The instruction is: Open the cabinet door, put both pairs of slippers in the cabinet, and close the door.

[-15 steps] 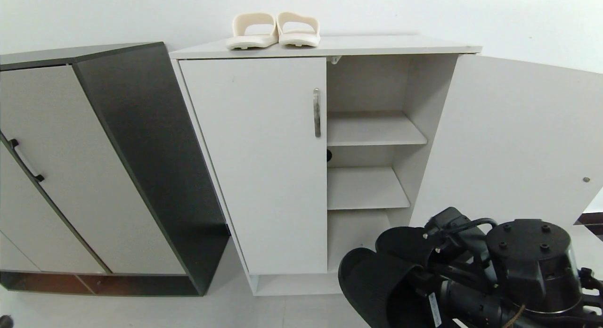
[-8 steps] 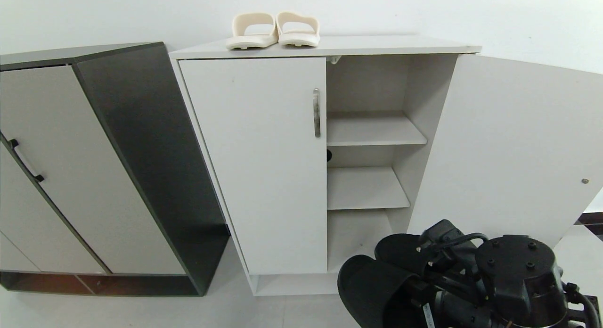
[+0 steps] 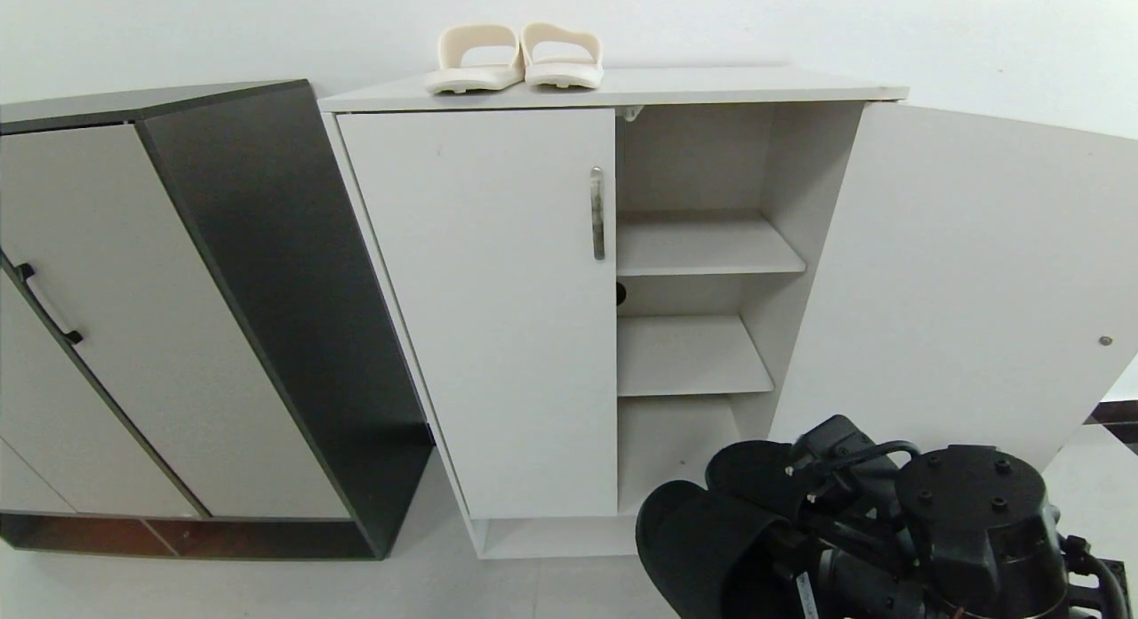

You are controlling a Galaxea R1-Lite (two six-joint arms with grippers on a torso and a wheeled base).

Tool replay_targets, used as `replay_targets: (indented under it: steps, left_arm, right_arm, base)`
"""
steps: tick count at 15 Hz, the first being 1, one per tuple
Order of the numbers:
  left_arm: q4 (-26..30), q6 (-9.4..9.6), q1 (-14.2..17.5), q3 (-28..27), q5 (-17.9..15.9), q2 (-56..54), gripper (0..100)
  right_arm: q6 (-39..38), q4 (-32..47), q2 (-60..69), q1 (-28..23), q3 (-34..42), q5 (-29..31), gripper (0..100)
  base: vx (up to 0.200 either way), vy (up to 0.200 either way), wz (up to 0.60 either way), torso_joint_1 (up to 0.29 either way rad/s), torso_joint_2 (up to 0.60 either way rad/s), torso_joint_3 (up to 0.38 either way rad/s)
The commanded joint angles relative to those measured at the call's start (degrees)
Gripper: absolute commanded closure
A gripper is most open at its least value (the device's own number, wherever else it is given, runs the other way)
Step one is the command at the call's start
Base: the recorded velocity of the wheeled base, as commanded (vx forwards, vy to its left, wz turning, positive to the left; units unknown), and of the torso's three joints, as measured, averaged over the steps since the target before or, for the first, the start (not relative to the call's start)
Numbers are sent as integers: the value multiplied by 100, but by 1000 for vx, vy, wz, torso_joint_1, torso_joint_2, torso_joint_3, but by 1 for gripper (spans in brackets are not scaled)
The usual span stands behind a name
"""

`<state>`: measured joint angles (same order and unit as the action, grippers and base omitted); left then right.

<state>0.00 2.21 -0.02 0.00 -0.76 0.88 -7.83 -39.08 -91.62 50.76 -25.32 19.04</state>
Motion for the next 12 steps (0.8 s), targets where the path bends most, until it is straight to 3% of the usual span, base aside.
replay_targets:
  steps: [1,2,3,10,12]
  left_arm:
    - [0,43,-15,0,-21,-70,100]
    - [9,-1,-15,0,-21,-70,100]
    - [0,-212,-15,0,-21,-70,100]
    - [0,-203,-15,0,-30,-70,100]
    - [0,-203,-15,0,-30,-70,100]
  right_arm:
    - [0,-161,31,4,36,29,100]
    - [0,-249,31,4,71,29,100]
    - [9,-381,22,4,124,29,100]
    - [-8,-486,-5,21,106,38,100]
    - [-17,-486,-31,39,273,73,100]
  base:
    - [0,0,0,0,0,0]
    - [0,0,0,0,0,0]
    - [0,0,0,0,0,0]
    - [0,0,0,0,0,0]
    - [0,-200,0,-2,2,2]
